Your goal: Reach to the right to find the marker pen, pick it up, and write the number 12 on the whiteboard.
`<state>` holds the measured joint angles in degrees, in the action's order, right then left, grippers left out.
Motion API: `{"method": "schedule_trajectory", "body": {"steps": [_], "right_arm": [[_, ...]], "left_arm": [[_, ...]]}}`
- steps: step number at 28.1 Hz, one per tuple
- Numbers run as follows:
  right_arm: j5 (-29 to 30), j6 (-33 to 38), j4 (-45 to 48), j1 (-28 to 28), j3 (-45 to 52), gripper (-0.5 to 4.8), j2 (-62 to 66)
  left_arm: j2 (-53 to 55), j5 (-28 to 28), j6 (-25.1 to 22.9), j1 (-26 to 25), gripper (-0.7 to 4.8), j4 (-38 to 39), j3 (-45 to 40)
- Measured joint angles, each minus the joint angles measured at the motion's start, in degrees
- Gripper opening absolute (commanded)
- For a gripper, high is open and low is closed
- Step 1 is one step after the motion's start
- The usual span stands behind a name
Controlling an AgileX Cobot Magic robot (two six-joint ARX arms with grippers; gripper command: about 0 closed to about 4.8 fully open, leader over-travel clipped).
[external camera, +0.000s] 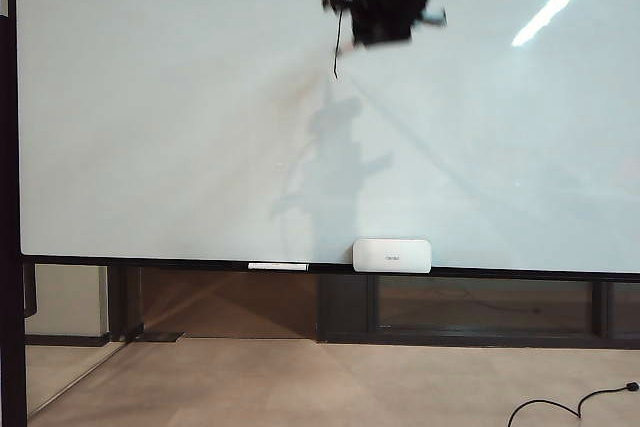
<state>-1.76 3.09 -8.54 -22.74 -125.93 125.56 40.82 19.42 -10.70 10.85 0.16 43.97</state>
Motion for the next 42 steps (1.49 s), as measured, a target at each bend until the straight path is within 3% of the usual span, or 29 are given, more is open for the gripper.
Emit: {"method": "schedule_trajectory", "body": {"steps": [7,27,42], "right_arm": [[-1.7,-1.4,2.7,-1.2,-0.5,-0.06,-5.3],[-6.6,-4.9,6.1,0.2,-0.4,-0.06,-5.4],[-5.5,-4.8,6.2,2.9,-0.4,-0.06,-5.2]], "left_arm": [[0.0,0.0,0.0,0.0,-0.05,0.0,0.0],[-1.0,2.1,0.0,-0.1,-0.05,0.1,0.0],[-1.0,2.1,0.0,-0.1,-0.05,0.1,0.0]]}}
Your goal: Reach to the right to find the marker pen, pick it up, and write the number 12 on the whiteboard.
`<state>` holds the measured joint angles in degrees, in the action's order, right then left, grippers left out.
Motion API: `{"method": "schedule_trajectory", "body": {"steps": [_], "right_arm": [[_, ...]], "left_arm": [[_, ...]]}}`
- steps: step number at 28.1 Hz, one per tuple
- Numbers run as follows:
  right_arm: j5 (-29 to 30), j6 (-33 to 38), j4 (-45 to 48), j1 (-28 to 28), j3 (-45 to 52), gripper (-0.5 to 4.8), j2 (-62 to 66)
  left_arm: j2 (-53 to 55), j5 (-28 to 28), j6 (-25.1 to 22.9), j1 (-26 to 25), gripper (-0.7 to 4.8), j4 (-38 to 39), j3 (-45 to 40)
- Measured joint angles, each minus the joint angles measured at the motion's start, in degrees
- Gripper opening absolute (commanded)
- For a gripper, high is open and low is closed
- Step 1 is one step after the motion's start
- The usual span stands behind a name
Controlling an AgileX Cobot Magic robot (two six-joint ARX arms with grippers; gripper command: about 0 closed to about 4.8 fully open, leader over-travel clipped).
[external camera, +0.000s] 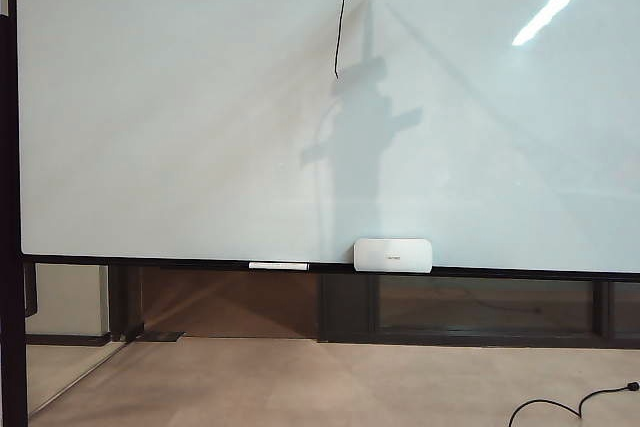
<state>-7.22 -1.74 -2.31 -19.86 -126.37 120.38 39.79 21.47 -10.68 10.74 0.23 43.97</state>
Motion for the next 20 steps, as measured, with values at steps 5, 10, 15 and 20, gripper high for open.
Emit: {"method": "schedule_trajectory", "body": {"steps": [5,10,15,20], "right_arm": [[0.9,0.0,1.4,-0.1,0.0,-0.06,0.0],[0.8,0.1,2.6,-0.1,0.0,-0.06,0.9],[0.9,0.2,2.4,-0.1,0.0,-0.06,2.3],[0.9,0.2,4.0,-0.1,0.0,-0.06,2.6]], "left_arm": [[0.0,0.0,0.0,0.0,-0.05,0.0,0.0],[0.0,0.0,-0.2,0.0,-0.05,0.0,0.0],[0.0,0.0,-0.3,0.0,-0.05,0.0,0.0],[0.0,0.0,-1.0,0.0,-0.05,-0.1,0.0]]}}
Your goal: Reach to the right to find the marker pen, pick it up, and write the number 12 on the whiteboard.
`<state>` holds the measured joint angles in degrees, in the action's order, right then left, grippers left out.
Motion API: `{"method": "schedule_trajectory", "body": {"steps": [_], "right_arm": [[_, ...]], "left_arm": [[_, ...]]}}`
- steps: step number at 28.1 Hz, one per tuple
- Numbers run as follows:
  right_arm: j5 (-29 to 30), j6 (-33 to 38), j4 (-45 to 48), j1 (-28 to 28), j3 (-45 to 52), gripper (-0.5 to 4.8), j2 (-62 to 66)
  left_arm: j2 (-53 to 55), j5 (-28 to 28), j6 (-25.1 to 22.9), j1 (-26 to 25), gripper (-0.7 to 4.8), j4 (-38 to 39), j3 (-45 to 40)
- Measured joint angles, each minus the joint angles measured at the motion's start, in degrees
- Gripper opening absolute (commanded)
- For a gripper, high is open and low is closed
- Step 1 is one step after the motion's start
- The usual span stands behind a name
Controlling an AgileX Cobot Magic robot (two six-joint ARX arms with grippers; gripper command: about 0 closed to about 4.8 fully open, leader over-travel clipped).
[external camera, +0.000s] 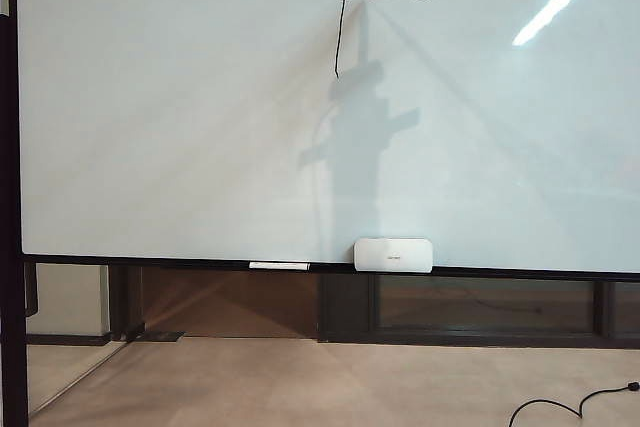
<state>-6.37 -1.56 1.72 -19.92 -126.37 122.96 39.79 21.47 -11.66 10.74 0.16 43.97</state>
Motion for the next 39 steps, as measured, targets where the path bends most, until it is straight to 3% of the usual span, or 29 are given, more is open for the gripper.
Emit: {"method": "schedule_trajectory", "body": {"steps": [25,39], "right_arm": [[-0.3,0.0,3.2,0.3,-0.2,-0.06,2.0],[-7.0,-1.4,0.3,0.3,-0.3,-0.06,1.1]], "left_arm": [[0.0,0.0,-0.3,0.0,-0.05,0.1,0.0],[0.0,0.0,-0.3,0.0,-0.05,0.1,0.0]]}}
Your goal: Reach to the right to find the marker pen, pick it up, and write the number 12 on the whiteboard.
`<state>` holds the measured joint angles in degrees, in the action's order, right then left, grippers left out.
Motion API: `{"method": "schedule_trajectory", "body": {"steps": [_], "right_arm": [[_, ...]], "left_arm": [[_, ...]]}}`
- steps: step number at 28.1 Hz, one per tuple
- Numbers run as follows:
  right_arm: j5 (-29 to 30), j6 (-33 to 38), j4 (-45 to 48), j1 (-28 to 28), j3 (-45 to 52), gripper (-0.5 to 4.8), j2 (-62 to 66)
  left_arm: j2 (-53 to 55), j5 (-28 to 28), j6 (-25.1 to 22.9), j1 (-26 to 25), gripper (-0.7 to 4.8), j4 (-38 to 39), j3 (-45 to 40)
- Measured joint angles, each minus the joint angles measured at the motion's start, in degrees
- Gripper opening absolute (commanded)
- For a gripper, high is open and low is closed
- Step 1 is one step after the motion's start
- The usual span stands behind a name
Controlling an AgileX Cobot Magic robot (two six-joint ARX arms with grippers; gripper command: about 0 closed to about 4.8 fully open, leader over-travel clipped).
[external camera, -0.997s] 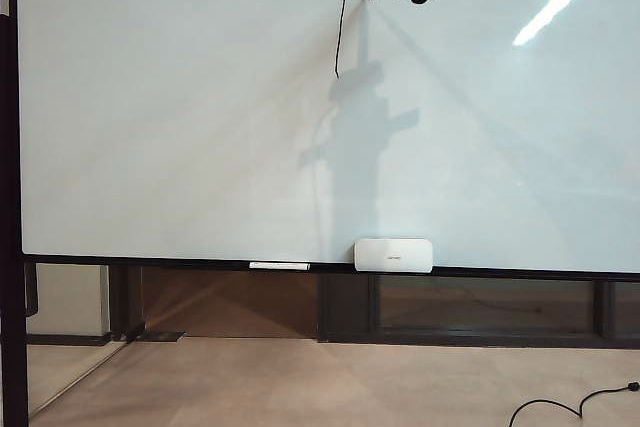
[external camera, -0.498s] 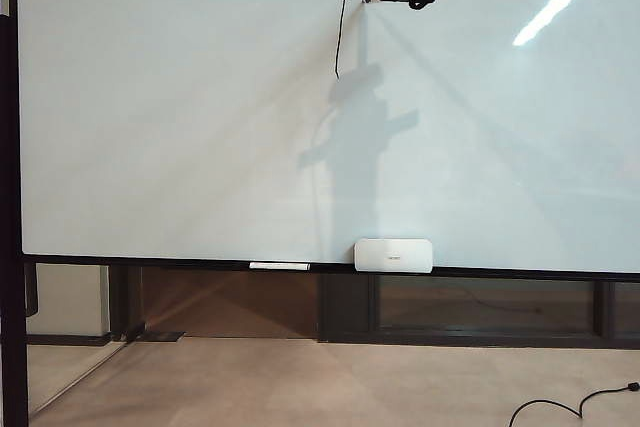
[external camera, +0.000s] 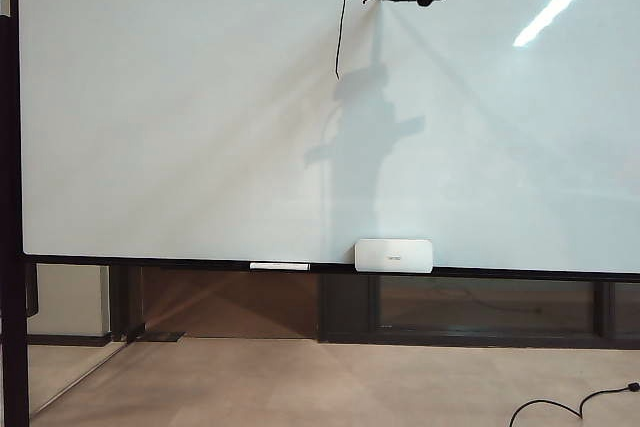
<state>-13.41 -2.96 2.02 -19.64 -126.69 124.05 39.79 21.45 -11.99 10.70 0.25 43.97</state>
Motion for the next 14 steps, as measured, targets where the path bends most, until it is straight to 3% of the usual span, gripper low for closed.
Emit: {"method": "schedule_trajectory", "body": {"steps": [14], "right_arm": [[-2.5,-0.1,-3.3,0.8,-0.1,-0.06,-1.6]], "left_arm": [[-0.9,0.0,0.0,0.0,-0.05,0.0,0.0]]}}
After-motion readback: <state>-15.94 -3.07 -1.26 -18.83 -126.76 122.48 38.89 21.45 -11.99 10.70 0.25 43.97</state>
